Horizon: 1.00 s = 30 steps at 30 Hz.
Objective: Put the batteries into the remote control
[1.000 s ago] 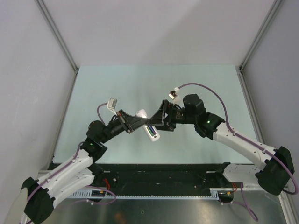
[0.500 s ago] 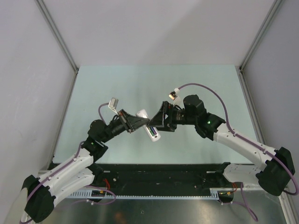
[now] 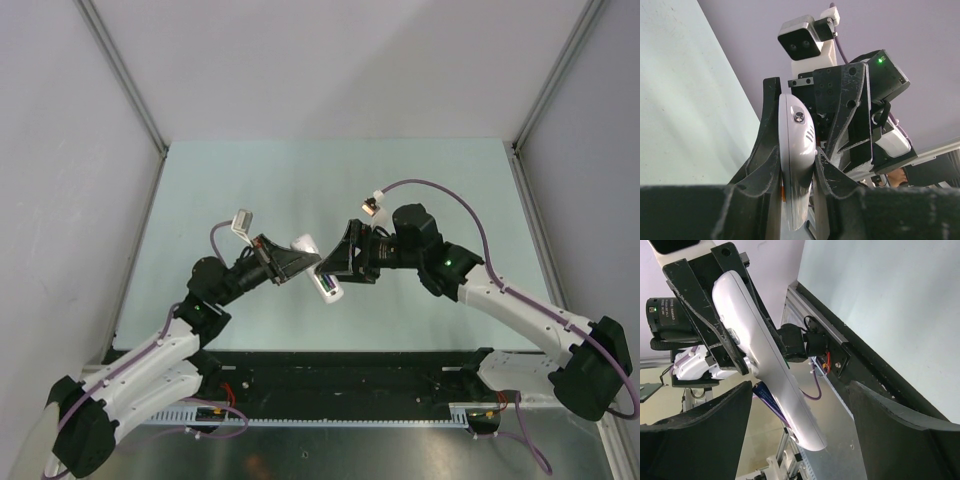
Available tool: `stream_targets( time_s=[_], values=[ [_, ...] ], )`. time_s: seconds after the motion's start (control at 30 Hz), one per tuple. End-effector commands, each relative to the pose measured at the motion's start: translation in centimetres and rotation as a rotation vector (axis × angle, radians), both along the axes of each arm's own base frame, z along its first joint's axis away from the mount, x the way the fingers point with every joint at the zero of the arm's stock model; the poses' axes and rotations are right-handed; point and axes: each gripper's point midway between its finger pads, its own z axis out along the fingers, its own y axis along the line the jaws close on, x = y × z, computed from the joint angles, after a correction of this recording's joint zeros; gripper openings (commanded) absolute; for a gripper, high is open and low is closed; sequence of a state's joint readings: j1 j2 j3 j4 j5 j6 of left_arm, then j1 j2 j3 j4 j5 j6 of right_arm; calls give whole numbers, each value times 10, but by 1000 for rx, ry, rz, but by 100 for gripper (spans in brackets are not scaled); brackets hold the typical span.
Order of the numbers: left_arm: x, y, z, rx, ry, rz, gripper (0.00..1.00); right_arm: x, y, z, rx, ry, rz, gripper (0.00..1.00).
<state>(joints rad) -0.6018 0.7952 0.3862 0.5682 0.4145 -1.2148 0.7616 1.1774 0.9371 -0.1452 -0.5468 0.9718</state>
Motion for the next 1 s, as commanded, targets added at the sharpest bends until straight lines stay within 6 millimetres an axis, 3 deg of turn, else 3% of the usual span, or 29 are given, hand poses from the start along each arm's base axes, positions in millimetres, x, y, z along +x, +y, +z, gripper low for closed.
stream_targets(
  time_s=[0.0, 0.6, 0.97],
  values=[
    [-6, 6, 43, -89, -104, 2, 0, -1, -3, 9, 21, -28, 0, 82],
    [-7, 8, 47, -98, -121, 12, 0, 1, -1, 6, 58, -2, -9, 81],
    [-4, 6, 39, -85, -97, 8, 0, -2, 2, 9, 68, -21, 2, 88]
  ],
)
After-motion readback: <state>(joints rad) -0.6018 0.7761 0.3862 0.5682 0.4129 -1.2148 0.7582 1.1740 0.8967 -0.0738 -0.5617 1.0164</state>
